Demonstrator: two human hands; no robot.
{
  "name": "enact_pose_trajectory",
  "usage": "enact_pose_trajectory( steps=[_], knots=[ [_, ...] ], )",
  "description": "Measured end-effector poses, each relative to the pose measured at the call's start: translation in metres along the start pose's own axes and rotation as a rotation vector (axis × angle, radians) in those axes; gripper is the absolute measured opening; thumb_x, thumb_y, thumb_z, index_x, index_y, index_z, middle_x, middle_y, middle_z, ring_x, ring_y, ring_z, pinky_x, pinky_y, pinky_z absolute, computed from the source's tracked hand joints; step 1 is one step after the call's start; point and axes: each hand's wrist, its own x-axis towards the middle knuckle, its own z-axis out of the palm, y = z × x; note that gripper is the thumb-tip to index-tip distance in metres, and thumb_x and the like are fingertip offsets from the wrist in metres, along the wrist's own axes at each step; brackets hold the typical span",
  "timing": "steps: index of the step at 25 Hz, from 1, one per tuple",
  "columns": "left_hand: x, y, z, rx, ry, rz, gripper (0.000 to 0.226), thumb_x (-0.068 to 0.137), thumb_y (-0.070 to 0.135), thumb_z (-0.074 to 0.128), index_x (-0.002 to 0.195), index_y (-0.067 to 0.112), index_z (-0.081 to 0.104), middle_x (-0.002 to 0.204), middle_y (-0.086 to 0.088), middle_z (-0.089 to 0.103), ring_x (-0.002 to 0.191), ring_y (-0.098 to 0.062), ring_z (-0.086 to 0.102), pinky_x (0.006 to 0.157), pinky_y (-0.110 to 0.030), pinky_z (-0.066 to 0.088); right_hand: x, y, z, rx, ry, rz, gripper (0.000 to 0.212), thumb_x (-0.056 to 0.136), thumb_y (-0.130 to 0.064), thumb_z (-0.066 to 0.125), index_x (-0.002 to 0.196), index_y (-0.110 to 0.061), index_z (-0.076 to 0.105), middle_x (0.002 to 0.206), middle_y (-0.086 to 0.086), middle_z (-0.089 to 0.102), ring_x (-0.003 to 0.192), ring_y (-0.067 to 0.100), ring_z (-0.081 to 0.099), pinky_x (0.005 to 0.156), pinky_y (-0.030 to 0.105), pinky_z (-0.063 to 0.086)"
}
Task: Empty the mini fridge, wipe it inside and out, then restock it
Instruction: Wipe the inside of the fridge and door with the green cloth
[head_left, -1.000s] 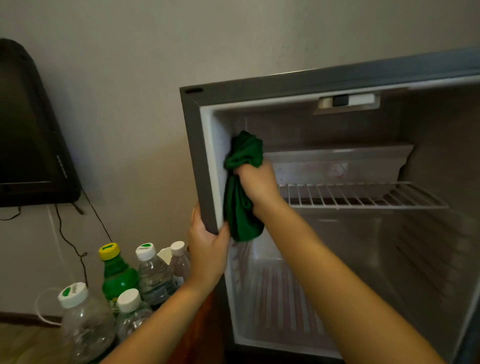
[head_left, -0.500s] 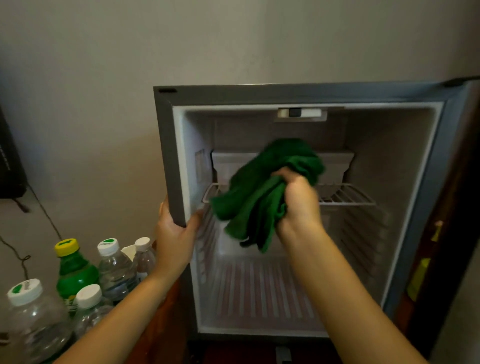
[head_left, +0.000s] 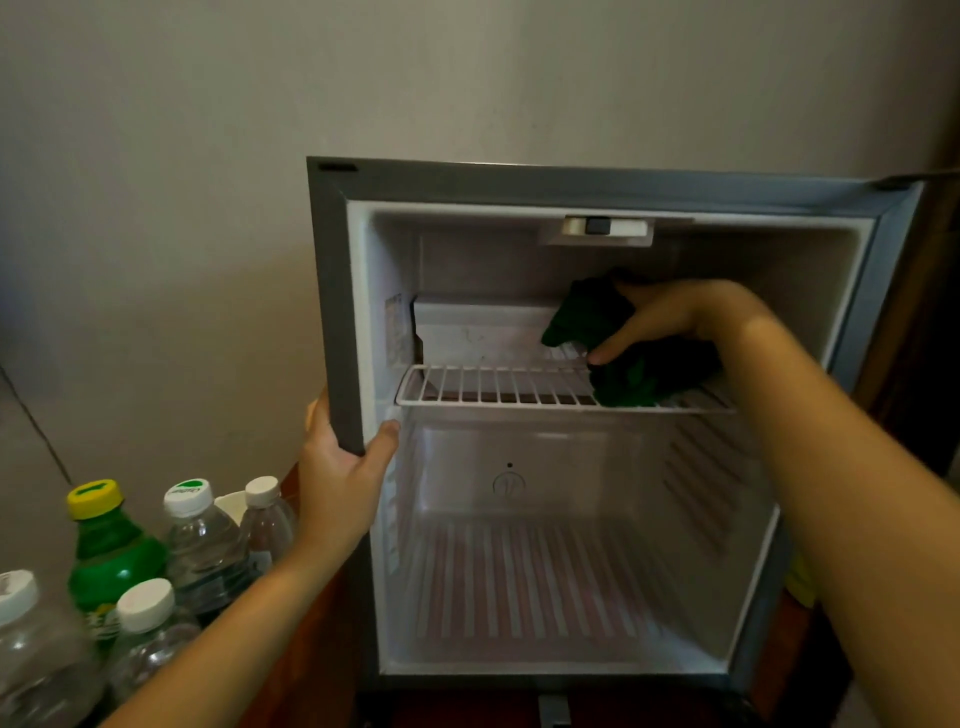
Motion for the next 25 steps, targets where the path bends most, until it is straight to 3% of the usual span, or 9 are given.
enact_pose_trajectory(
  steps=[2, 4, 7, 10, 13, 16, 20, 22, 25],
  knots=[
    [0.001, -0.002, 0.0, -0.005, -0.005, 0.002, 0.081, 0.075, 0.054, 0.066, 0.141, 0.018, 0.035, 0.134, -0.007, 0.051, 0.123, -0.027, 0.052, 0.097, -0.054, 0.047, 0.0, -0.003, -0.005, -0.147, 0.011, -0.017, 0.106, 0.071, -0.028, 0.082, 0.152, -0.023, 0.013, 0.156, 0.006, 0.023, 0.139, 0.03, 0.029, 0.113, 0.039, 0.029],
    [0.0, -0.001, 0.0, -0.021, -0.018, 0.003, 0.084, 0.071, 0.06, 0.063, 0.139, 0.02, 0.036, 0.132, -0.004, 0.053, 0.12, -0.025, 0.054, 0.095, -0.053, 0.048, 0.02, -0.001, 0.014, -0.257, 0.216, -0.053, 0.091, 0.077, -0.019, 0.076, 0.149, -0.021, 0.021, 0.153, 0.008, 0.028, 0.138, 0.034, 0.029, 0.112, 0.045, 0.029],
    [-0.001, 0.0, -0.001, -0.048, -0.025, 0.001, 0.082, 0.071, 0.059, 0.065, 0.138, 0.021, 0.038, 0.129, -0.003, 0.055, 0.117, -0.025, 0.057, 0.093, -0.053, 0.049, 0.053, 0.009, 0.046, -0.164, 0.539, 0.042, 0.063, 0.09, -0.023, 0.057, 0.145, -0.027, 0.027, 0.154, 0.005, 0.023, 0.139, 0.038, 0.02, 0.113, 0.055, 0.021],
    [-0.001, -0.001, 0.001, -0.065, -0.012, 0.006, 0.081, 0.073, 0.057, 0.067, 0.139, 0.019, 0.038, 0.129, -0.006, 0.056, 0.116, -0.028, 0.057, 0.092, -0.055, 0.049, 0.059, 0.01, 0.051, -0.207, 0.607, 0.108, 0.05, 0.093, -0.027, 0.052, 0.139, -0.026, 0.035, 0.149, 0.006, 0.03, 0.136, 0.038, 0.024, 0.109, 0.056, 0.022],
    [-0.001, 0.001, 0.001, -0.072, -0.005, 0.005, 0.079, 0.076, 0.054, 0.066, 0.139, 0.019, 0.037, 0.131, -0.007, 0.055, 0.117, -0.028, 0.056, 0.093, -0.055, 0.049, 0.059, 0.0, 0.058, -0.295, 0.684, -0.033, 0.042, 0.089, -0.026, 0.055, 0.13, -0.025, 0.044, 0.137, 0.01, 0.047, 0.125, 0.038, 0.041, 0.101, 0.054, 0.035],
    [-0.002, 0.004, 0.003, -0.074, 0.014, 0.02, 0.064, 0.083, 0.033, 0.069, 0.137, 0.015, 0.041, 0.124, -0.006, 0.057, 0.112, -0.024, 0.059, 0.091, -0.053, 0.051, 0.068, -0.034, 0.073, -0.314, 0.705, -0.295, 0.044, 0.086, -0.022, 0.059, 0.128, -0.023, 0.049, 0.128, 0.009, 0.057, 0.113, 0.034, 0.054, 0.094, 0.044, 0.045],
    [-0.004, 0.01, 0.005, -0.052, 0.033, 0.025, 0.058, 0.083, 0.018, 0.068, 0.136, 0.012, 0.043, 0.121, -0.006, 0.057, 0.109, -0.02, 0.058, 0.092, -0.049, 0.052, 0.08, -0.113, 0.097, -0.274, 0.651, -0.543, 0.044, 0.091, -0.021, 0.057, 0.134, -0.018, 0.048, 0.132, 0.009, 0.055, 0.117, 0.03, 0.053, 0.096, 0.033, 0.04],
    [-0.002, 0.01, 0.004, -0.039, 0.03, 0.027, 0.058, 0.084, 0.017, 0.068, 0.136, 0.013, 0.042, 0.123, -0.006, 0.056, 0.11, -0.019, 0.058, 0.093, -0.049, 0.051, 0.079, -0.126, 0.099, -0.297, 0.596, -0.577, 0.054, 0.089, -0.023, 0.06, 0.139, -0.019, 0.042, 0.138, 0.009, 0.05, 0.122, 0.03, 0.048, 0.098, 0.033, 0.039],
    [-0.004, 0.011, 0.001, -0.021, -0.007, 0.013, 0.062, 0.085, 0.023, 0.069, 0.139, 0.016, 0.039, 0.126, -0.004, 0.054, 0.113, -0.019, 0.057, 0.093, -0.05, 0.051, 0.075, -0.1, 0.082, -0.373, 0.457, -0.482, 0.089, 0.075, -0.037, 0.075, 0.148, -0.031, 0.024, 0.148, 0.004, 0.038, 0.131, 0.033, 0.038, 0.104, 0.043, 0.039]
  ],
)
